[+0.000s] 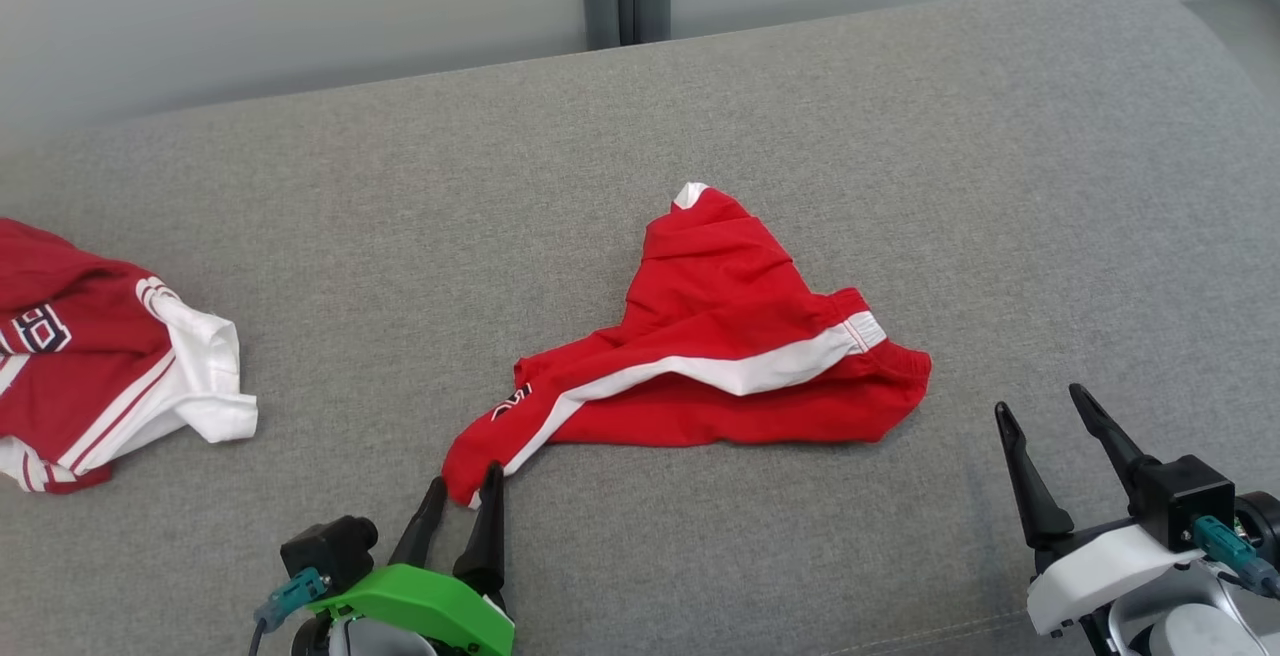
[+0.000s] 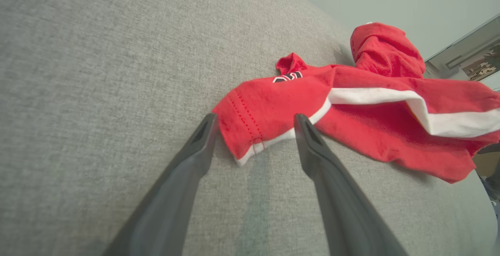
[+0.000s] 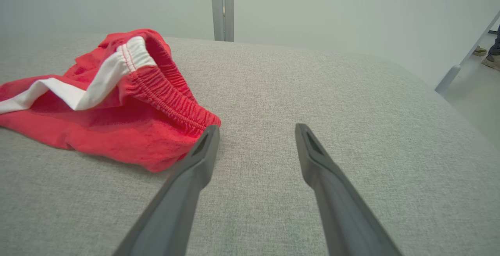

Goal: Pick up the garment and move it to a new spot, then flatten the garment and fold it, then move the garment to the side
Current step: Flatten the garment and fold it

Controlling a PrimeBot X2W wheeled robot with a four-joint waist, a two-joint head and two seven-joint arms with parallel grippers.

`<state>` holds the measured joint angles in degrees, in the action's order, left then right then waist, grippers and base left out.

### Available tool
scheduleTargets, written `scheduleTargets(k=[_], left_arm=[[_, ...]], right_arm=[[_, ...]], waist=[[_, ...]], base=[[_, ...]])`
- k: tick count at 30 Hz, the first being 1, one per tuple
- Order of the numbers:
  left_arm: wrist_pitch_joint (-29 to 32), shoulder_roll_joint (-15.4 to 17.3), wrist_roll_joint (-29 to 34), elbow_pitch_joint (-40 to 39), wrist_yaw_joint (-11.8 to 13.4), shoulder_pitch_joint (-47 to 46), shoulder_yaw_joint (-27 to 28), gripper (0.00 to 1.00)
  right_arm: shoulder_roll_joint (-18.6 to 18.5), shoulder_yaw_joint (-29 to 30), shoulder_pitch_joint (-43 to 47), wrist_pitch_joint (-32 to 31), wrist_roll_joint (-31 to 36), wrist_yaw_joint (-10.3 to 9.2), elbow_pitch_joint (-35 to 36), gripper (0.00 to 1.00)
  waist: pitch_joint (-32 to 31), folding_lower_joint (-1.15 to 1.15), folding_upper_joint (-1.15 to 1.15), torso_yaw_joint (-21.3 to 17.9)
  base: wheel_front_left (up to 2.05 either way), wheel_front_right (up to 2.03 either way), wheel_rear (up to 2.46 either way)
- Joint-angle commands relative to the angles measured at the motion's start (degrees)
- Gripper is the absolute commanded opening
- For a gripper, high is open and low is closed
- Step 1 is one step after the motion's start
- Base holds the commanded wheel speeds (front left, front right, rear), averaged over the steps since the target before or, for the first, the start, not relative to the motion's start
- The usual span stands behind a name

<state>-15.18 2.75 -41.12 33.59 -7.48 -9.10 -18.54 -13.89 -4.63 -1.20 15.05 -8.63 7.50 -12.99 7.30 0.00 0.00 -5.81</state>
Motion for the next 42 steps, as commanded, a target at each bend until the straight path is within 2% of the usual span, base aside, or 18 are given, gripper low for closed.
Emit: scheduleTargets(k=[1,9,21,22,23,24,25,36,42], left_arm=[[0.0,0.3,-0.2,0.8,0.0,-1.0,0.5,1.0],[0.0,0.3,0.7,2.0,0.0,-1.5,2.5,1.0],[0.0,0.2,-2.3,0.3,0.0,-2.4,-1.6,1.0],[0.0,0.2,-2.6,0.0,0.0,-2.5,-1.8,0.82],[0.0,0.2,-3.0,-0.5,0.0,-2.5,-2.1,0.44],[0.0,0.4,-3.0,-1.0,0.0,-2.7,-2.6,0.15],[0.0,0.6,-3.4,-1.3,0.0,-2.7,-3.0,0.0],[0.0,1.1,1.3,-14.3,0.0,-1.2,1.3,0.0],[0.0,2.6,2.8,-19.0,0.0,-1.6,-0.6,0.0]], right_arm=[[0.0,0.4,-0.3,0.2,0.0,-0.02,0.5,1.0],[1.2,1.1,-0.8,0.2,0.4,-0.02,1.2,1.0],[1.1,0.0,-2.4,0.2,-0.3,-0.02,1.1,1.0],[1.1,0.0,-2.4,0.2,-0.3,-0.02,1.2,1.0],[1.2,0.0,-2.4,0.2,-0.3,-0.02,1.2,1.0],[1.2,0.0,-2.4,0.2,-0.3,-0.02,1.3,1.0],[1.2,0.1,-2.4,0.2,-0.4,-0.02,1.2,1.0],[2.1,1.2,-1.9,0.2,-0.9,-0.02,0.7,1.0],[3.9,1.4,-2.6,0.2,-3.8,-0.02,2.1,1.0]], waist=[[0.8,0.0,0.0,-1.0],[1.6,0.0,0.0,-0.6],[2.4,0.0,0.0,-0.2],[2.5,0.0,0.0,-0.3],[2.6,0.0,0.0,-0.3],[2.7,0.0,0.0,-0.3],[2.7,0.0,0.0,-0.4],[2.6,0.0,0.0,0.8],[1.4,0.0,0.0,3.6]], base=[[0.0,0.0,0.0],[0.0,0.0,0.0],[0.0,0.0,0.0],[0.0,0.0,0.0],[0.0,0.0,0.0],[0.0,0.0,0.0],[0.0,0.0,0.0],[0.0,0.0,0.0],[0.0,0.0,0.0]])
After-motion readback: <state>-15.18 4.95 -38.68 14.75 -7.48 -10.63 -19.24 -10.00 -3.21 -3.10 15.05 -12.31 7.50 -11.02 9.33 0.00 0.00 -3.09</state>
